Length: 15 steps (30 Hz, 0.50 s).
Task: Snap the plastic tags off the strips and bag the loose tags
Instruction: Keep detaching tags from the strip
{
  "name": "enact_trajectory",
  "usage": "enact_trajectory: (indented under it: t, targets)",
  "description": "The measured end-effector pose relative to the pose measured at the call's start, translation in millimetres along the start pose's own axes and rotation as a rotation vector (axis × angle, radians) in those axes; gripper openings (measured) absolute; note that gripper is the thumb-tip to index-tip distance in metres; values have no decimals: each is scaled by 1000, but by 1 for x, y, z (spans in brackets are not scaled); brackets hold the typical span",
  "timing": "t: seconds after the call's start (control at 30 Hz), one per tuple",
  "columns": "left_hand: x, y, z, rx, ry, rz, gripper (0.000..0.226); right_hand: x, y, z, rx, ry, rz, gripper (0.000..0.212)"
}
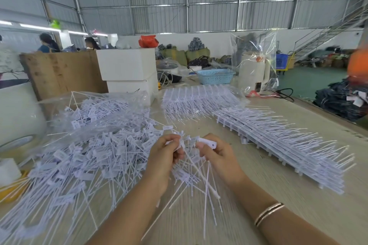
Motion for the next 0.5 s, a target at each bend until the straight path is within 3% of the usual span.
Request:
enact_trajectory:
  t: [0.13, 0.3, 0.4, 0.5]
  targets:
    - [-5, -5, 17, 215, 329, 143, 4, 0, -2, 11, 47, 28, 6, 25]
    - [-10, -1, 30, 402, 527, 303, 12, 1, 1, 36, 193, -194, 12, 10]
    - [-14, 9, 24, 386, 603, 326, 19, -5, -4, 53, 309, -389, -7, 49]
    - [-13, 11, 23, 413, 689, 355, 24, -8, -5, 58, 329, -502, -31, 60]
Point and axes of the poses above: each hand's wrist, its own y-axis towards the middle knuckle, its own x-axis out of the palm, z = x × y, the point moved 9 cm from there along y, towards the middle knuckle, and after that the axes turned 14 degrees about -x, right-handed, at the moved point
